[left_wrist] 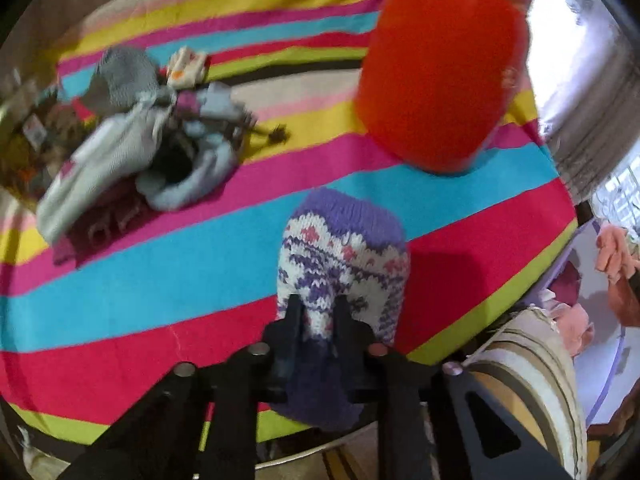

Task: Organize soft objects
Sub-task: 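Carry the purple sock and pink hat to the white box and release them, then move both tools back over the clothes on the blanket, then grasp the grey herringbone cloth with the left tool while the right grasps the black item, then carry the grey cloth and black item to the white box and release them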

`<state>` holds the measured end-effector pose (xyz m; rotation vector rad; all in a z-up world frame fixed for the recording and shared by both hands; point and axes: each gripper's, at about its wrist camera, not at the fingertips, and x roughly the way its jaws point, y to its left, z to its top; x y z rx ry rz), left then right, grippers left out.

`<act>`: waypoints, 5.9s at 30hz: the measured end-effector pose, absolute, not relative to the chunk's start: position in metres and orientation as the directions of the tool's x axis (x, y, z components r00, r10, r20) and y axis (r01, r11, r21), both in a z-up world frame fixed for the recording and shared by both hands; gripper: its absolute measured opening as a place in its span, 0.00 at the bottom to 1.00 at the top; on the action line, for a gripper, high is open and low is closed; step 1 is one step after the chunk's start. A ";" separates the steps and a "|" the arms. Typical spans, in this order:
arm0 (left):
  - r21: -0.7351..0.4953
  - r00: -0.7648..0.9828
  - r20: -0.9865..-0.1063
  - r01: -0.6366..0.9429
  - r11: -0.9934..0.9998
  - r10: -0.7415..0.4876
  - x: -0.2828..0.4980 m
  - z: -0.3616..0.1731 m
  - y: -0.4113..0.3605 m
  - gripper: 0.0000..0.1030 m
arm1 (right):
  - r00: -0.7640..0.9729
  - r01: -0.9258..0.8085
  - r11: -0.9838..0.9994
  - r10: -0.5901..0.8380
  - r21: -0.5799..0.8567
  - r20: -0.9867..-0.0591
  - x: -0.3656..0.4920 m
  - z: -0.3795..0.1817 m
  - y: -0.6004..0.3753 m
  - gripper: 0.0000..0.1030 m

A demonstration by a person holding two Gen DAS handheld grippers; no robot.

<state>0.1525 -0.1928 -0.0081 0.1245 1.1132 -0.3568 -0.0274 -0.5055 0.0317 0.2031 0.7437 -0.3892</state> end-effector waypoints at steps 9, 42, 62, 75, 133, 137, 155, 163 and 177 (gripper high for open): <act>-0.331 0.421 -0.700 0.525 0.784 -0.577 0.101 0.064 -0.237 0.14 | 0.614 0.508 0.861 -0.337 0.031 -0.713 -0.054 0.029 -0.553 0.18; -0.117 0.708 -0.466 0.545 0.830 -0.531 0.060 0.131 -0.264 0.82 | 0.780 0.354 0.935 -0.297 -0.003 -0.551 -0.035 0.089 -0.482 0.84; -0.054 0.733 -0.628 0.294 0.954 -0.262 0.158 0.083 -0.124 0.81 | 0.808 -0.007 1.000 0.019 0.023 -0.589 0.020 0.081 -0.366 0.87; 0.113 0.601 -0.794 0.294 0.949 -0.092 0.217 0.027 -0.094 0.81 | 0.771 -0.123 0.989 0.145 0.079 -0.620 0.062 0.074 -0.333 0.87; -0.452 0.711 -0.576 0.135 0.882 -0.404 0.223 0.016 -0.003 0.09 | 0.535 -0.231 0.968 0.213 0.101 -0.818 0.264 -0.029 -0.170 0.24; -0.453 0.716 -0.558 0.160 0.877 -0.419 0.220 0.020 -0.009 0.09 | 0.568 -0.202 0.972 0.213 0.116 -0.795 0.256 -0.020 -0.183 0.22; -0.474 0.704 -0.478 0.296 0.829 -0.525 0.180 0.055 -0.052 0.09 | 0.661 -0.140 0.983 0.182 0.119 -0.728 0.181 0.027 -0.232 0.21; -0.448 0.673 -0.439 0.410 0.794 -0.595 0.152 0.077 -0.089 0.09 | 0.697 -0.058 0.989 0.139 0.138 -0.704 0.135 0.046 -0.280 0.21; -0.421 0.512 -0.488 0.572 0.704 -0.707 0.097 0.082 -0.194 0.09 | 0.702 0.121 0.978 0.038 0.172 -0.711 0.054 0.049 -0.390 0.21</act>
